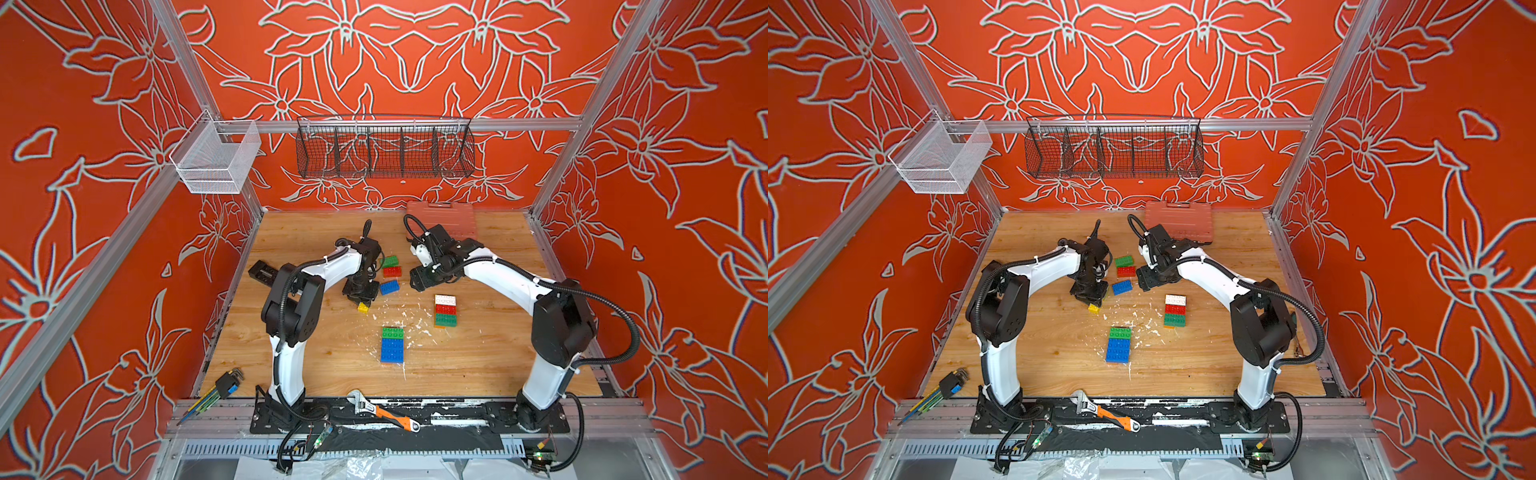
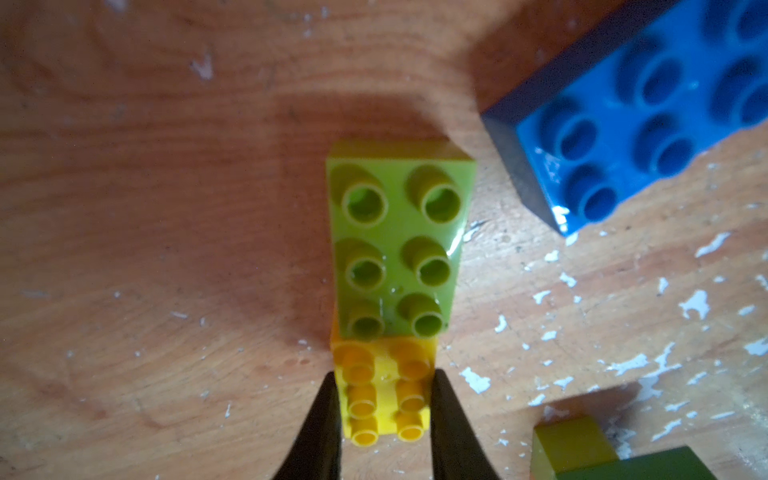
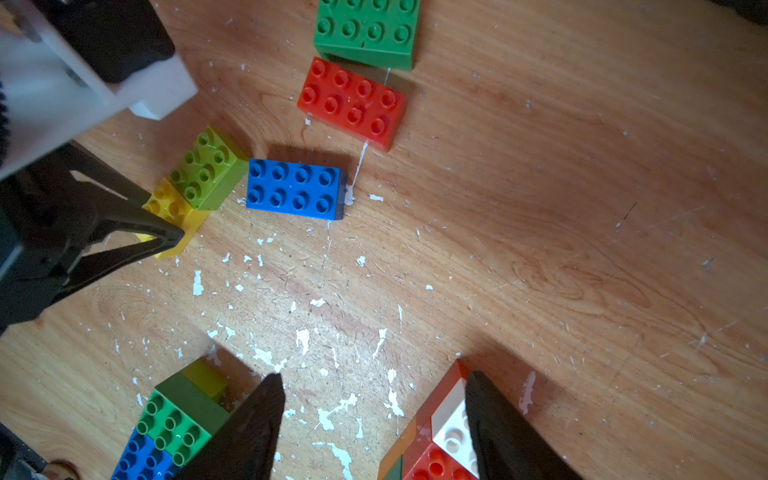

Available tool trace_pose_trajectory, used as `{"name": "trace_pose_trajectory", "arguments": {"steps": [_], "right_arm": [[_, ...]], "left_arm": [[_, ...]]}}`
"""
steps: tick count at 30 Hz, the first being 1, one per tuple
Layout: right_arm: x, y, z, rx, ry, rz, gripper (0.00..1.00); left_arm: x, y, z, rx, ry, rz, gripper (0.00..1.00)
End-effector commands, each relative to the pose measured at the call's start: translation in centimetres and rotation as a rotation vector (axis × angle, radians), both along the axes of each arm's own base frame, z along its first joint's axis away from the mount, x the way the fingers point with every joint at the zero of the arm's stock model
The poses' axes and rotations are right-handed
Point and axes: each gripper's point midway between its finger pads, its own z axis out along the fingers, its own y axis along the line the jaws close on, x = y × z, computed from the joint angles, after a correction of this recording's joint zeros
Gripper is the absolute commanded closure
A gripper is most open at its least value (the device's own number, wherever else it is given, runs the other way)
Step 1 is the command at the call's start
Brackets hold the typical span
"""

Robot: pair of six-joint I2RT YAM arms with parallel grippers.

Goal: Assemble a rectangle with lego
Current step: Place the lego brick at the center of the board.

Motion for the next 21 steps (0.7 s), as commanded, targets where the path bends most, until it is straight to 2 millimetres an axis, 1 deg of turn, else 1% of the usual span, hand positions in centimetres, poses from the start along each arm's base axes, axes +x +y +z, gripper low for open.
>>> {"name": "trace_pose_trajectory", "arguments": {"steps": [1, 21], "right_arm": [[-0.02, 0.61, 0.19, 0.005, 0.007, 0.02, 0.29], [-0.18, 0.79, -0.2, -0.006, 0.016, 0.032, 0.29]], "left_arm": [[-0.35, -0.05, -0.62, 0.01, 0.028, -0.027, 0.79], [-0.59, -0.51, -0.83, 0.003, 0.038, -0.044, 0.78]]}}
